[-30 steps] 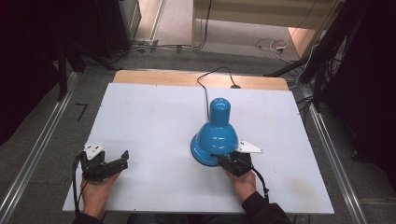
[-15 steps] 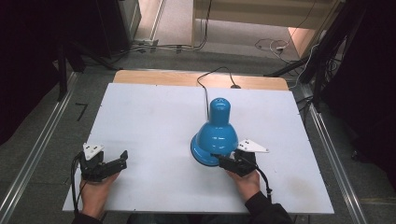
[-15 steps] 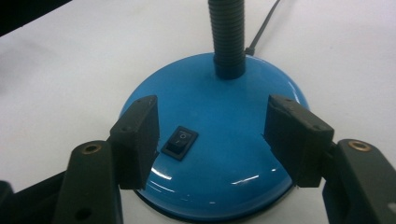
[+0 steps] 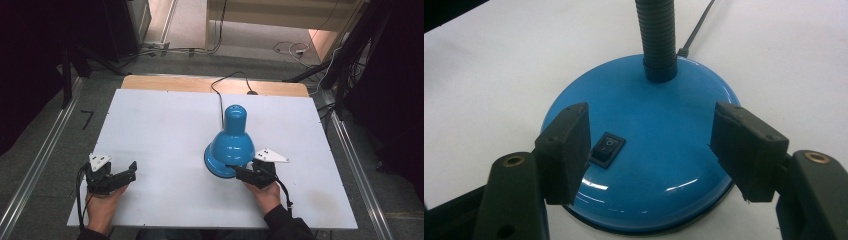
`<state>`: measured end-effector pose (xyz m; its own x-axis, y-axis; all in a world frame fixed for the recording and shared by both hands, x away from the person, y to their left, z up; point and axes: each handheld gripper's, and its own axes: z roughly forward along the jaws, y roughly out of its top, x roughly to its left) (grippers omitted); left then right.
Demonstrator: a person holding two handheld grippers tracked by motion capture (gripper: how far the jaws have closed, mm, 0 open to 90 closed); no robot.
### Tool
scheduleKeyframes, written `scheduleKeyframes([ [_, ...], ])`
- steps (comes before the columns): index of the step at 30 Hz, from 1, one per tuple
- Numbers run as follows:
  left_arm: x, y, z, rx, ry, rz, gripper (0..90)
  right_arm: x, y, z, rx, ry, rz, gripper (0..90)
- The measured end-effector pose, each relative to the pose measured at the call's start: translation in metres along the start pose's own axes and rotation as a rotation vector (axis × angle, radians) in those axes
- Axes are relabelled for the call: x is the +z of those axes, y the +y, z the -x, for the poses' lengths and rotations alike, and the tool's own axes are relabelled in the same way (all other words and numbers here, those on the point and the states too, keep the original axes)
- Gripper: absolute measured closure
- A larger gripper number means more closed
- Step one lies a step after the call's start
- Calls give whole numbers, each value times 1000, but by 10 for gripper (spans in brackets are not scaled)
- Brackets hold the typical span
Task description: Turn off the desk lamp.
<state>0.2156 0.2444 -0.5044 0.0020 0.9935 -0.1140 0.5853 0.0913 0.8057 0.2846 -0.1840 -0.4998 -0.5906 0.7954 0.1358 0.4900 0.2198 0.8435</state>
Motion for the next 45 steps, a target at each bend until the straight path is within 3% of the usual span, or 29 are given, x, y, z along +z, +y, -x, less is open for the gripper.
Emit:
scheduleKeyframes([
  [21, 0, 0, 0, -1, 0, 2, 82, -5, 0, 7, 15, -11, -11, 242],
  [45, 0, 0, 0, 0, -1, -2, 82, -17, 0, 18, 22, -33, 4, 237],
])
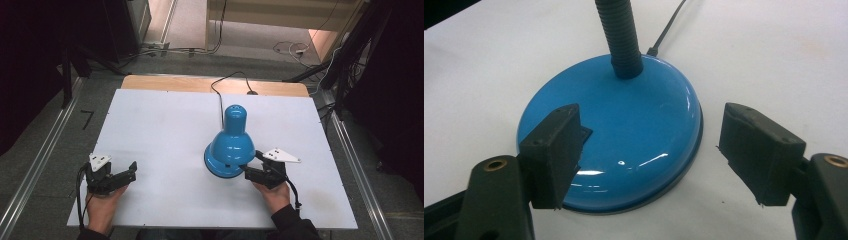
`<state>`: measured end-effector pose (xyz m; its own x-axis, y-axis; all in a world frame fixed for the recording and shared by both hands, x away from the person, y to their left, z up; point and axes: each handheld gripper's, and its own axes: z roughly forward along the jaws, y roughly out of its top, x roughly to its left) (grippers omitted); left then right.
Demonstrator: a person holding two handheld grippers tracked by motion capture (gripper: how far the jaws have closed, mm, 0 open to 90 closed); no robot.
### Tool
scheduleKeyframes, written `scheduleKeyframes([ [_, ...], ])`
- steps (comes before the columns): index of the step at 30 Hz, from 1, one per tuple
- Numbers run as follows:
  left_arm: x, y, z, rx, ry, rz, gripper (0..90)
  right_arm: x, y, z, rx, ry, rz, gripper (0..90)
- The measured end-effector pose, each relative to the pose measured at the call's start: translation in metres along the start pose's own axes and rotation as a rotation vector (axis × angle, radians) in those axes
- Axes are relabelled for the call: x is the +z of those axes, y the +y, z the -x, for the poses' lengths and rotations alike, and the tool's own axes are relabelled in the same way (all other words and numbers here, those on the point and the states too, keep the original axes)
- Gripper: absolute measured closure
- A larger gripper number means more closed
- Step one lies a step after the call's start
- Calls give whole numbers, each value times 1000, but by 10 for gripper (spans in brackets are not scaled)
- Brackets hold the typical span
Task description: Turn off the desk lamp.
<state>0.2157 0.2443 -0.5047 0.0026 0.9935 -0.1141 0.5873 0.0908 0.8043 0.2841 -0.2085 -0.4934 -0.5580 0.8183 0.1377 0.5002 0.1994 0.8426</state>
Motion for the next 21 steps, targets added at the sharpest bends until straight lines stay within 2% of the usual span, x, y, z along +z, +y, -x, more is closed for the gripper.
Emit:
scheduleKeyframes([
  [21, 0, 0, 0, 1, 2, -4, 82, -15, -2, 18, 13, -39, 9, 237],
])
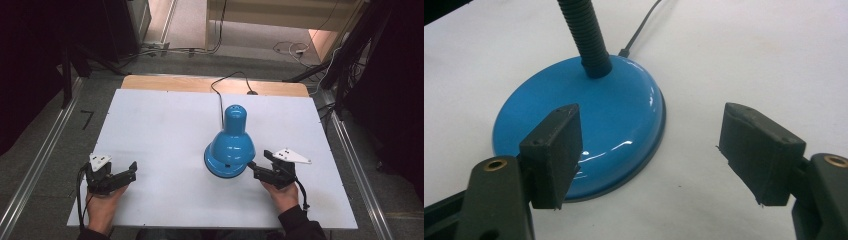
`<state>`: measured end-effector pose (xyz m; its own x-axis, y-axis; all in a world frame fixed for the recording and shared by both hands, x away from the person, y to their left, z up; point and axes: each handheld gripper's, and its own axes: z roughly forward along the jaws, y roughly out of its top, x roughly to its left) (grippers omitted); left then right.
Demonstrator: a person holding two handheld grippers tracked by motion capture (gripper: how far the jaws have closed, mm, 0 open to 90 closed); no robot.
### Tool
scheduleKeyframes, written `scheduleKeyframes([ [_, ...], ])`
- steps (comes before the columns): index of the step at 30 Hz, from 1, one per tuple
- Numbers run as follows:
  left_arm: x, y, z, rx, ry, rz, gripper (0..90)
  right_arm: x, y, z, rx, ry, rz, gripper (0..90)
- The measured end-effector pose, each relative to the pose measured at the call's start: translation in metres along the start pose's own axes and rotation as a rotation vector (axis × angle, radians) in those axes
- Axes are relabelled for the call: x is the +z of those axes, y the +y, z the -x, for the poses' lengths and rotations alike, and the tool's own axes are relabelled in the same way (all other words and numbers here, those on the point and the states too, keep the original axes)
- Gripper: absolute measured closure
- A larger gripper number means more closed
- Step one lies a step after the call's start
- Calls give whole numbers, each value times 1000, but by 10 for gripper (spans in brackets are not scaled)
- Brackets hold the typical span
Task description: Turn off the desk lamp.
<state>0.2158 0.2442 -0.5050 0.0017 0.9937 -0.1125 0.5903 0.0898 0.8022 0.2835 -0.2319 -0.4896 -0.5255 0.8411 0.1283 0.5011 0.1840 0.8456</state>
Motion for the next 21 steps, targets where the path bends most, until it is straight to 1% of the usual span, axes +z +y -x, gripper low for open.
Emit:
scheduleKeyframes([
  [9, 0, 0, 0, 2, 0, 0, 82, -7, -1, 12, 15, -23, 7, 237],
  [14, 0, 0, 0, 2, 0, 0, 82, -10, -2, 16, 14, -35, 3, 235],
  [21, 0, 0, 0, 2, 1, 0, 82, -14, -3, 21, 25, -45, 6, 234],
])
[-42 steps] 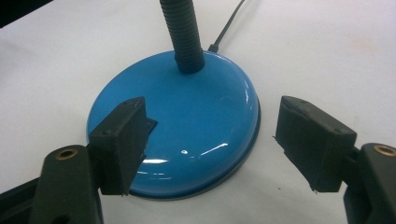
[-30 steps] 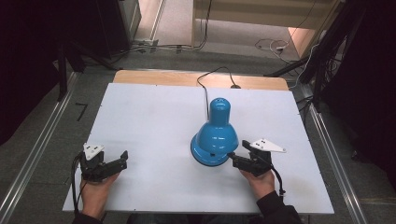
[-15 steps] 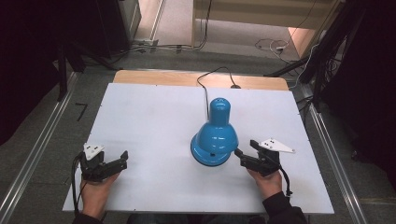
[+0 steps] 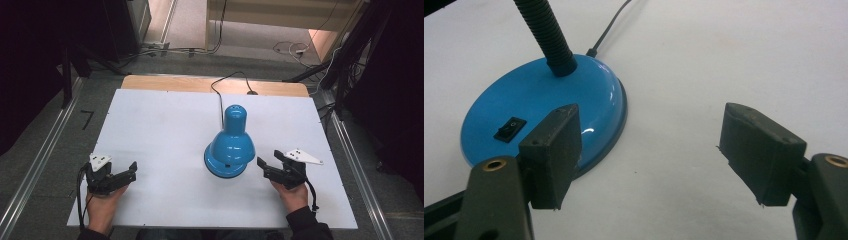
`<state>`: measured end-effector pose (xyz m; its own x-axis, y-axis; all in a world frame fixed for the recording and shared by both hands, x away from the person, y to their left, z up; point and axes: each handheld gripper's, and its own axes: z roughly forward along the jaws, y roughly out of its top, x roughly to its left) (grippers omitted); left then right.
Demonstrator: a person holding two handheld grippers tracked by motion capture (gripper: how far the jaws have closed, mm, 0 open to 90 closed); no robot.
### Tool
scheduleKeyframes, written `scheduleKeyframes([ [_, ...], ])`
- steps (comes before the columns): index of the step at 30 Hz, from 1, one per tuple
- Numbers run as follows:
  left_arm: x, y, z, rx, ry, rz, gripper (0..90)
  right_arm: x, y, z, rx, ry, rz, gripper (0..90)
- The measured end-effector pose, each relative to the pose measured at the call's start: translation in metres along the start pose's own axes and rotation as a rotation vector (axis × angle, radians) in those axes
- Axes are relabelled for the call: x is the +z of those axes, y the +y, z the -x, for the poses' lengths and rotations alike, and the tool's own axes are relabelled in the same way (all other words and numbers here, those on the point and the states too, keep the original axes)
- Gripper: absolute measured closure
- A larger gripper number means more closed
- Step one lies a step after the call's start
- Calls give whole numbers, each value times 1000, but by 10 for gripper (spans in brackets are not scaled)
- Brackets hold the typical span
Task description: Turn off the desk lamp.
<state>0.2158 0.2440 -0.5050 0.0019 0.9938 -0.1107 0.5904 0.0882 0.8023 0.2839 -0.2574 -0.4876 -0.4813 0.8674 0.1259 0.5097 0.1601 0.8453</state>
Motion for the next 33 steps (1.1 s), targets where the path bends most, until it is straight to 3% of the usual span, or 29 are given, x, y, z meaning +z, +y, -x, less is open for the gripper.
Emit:
scheduleKeyframes([
  [33, 1, 0, 1, 0, 2, -2, 82, -21, -5, 29, 38, -59, 13, 234],
])
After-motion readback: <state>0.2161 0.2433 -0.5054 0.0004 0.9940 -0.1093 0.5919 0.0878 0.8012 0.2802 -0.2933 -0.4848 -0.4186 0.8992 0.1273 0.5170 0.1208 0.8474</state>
